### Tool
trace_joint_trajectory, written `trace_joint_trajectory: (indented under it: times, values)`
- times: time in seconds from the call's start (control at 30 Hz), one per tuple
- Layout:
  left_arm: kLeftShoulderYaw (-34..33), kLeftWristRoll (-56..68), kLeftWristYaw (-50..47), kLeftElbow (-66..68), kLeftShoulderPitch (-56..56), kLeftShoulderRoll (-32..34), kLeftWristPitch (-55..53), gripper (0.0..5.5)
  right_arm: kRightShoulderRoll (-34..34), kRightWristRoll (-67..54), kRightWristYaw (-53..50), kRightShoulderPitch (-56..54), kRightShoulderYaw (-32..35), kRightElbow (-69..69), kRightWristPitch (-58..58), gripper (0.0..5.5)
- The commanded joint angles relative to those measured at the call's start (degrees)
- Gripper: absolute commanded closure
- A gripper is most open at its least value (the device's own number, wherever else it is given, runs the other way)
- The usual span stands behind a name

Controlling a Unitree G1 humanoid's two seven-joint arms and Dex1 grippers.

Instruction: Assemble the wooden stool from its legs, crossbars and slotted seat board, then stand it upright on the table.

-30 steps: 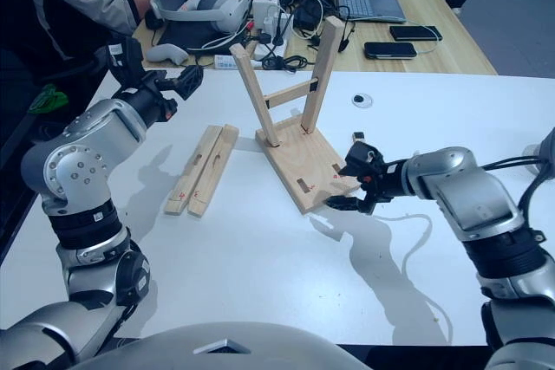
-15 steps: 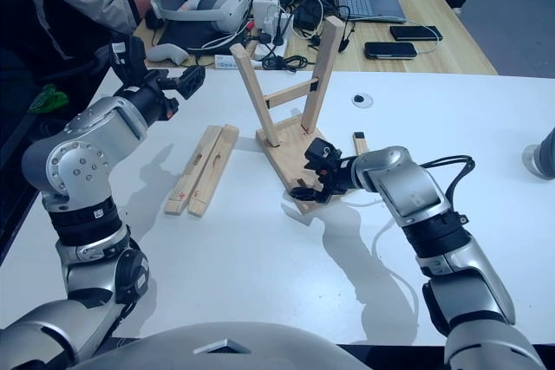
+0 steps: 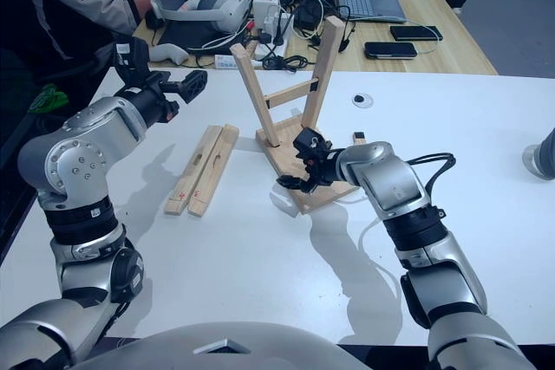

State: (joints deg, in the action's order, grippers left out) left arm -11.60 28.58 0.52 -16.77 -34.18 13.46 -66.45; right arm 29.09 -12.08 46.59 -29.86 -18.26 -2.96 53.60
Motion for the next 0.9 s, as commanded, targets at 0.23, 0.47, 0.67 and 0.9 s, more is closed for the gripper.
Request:
trace_joint_trajectory:
  times: [0.23,0.47,0.67,0.9]
  values:
    - [5.41,-2.84,3.16,0.03,1.75,4.8,-4.04,1.21,-5.93,-3.57,-8.03,-1.65,8.24,-5.66,5.16,1.05]
    - [12.59,-5.85,8.64,0.6,3.88,14.14,-6.99,1.21,-27.38,-5.97,-34.42,0.24,27.63,-11.88,5.29,1.05]
    - [17.68,-7.19,12.14,0.05,4.51,17.18,-8.27,1.21,-32.97,-10.79,-39.69,0.12,32.74,-14.31,4.53,1.05]
    - [27.43,-10.29,16.22,-1.6,6.53,23.13,-8.46,1.21,-32.25,-16.36,-39.98,0.19,34.64,-15.99,6.28,1.05]
